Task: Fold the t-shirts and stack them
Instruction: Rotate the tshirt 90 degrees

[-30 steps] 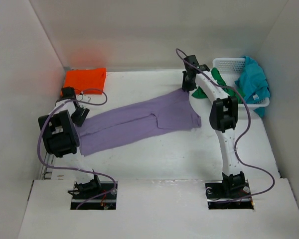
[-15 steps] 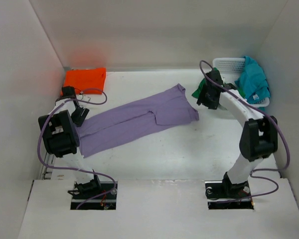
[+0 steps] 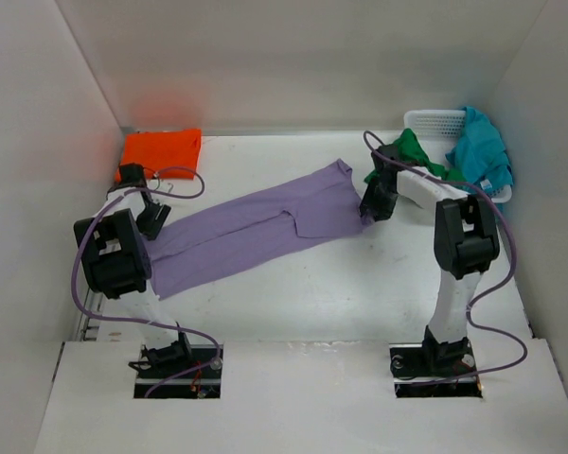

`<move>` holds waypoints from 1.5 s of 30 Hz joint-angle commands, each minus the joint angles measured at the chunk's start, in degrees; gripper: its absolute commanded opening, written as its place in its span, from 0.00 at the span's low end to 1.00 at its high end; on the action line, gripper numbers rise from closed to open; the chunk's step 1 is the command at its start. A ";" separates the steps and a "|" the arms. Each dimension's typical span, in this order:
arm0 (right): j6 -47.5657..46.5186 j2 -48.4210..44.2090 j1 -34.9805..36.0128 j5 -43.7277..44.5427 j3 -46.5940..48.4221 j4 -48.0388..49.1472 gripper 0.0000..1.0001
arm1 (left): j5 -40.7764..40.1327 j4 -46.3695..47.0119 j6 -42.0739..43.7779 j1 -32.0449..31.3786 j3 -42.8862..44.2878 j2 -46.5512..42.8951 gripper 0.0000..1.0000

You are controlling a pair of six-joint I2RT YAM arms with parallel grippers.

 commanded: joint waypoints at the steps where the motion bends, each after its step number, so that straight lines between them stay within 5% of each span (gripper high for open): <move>1: -1.71 2.34 0.45 -1.72 6.43 -3.30 0.45 | 0.05 1.30 -0.84 0.93 -1.05 -2.73 0.64; 3: -2.68 4.18 0.45 -3.56 9.24 -4.63 0.15 | 0.05 1.30 -0.76 1.11 -0.88 -2.81 0.64; 6: -3.64 8.39 0.45 -4.28 17.04 -6.12 0.01 | 0.05 0.43 -0.67 1.20 0.00 -2.55 0.64; 13: -4.17 29.47 -0.16 -3.31 57.09 -12.02 0.02 | 0.57 -4.49 -0.58 0.84 2.64 -2.81 0.65; 16: -5.05 33.90 -0.25 -4.01 67.43 -7.74 0.24 | 3.02 -7.22 -1.11 -0.29 3.61 -3.69 0.65; 18: -7.06 30.67 -0.08 -4.72 63.25 -1.67 0.49 | 5.05 -8.62 -1.20 -2.14 3.96 -4.13 0.65; 20: -8.65 23.57 0.01 -3.41 53.69 3.17 0.55 | 5.67 -8.72 -1.28 -3.54 4.05 -4.05 0.65; 26: -3.57 -4.55 1.49 7.05 16.88 13.02 0.60 | 4.88 -6.79 -2.69 -2.68 4.22 -0.36 0.64; 31: 5.64 -17.42 14.22 8.12 -3.63 17.07 0.63 | 5.84 -7.23 -2.25 -2.32 2.65 2.02 0.62; 39: 19.11 -15.06 31.02 6.18 -7.71 21.21 0.62 | 7.78 -7.84 -2.25 -2.76 -2.63 2.98 0.51; 45: 27.37 -13.21 40.25 6.62 -7.70 21.29 0.62 | 10.41 -14.50 -2.87 -3.20 -2.80 0.71 0.22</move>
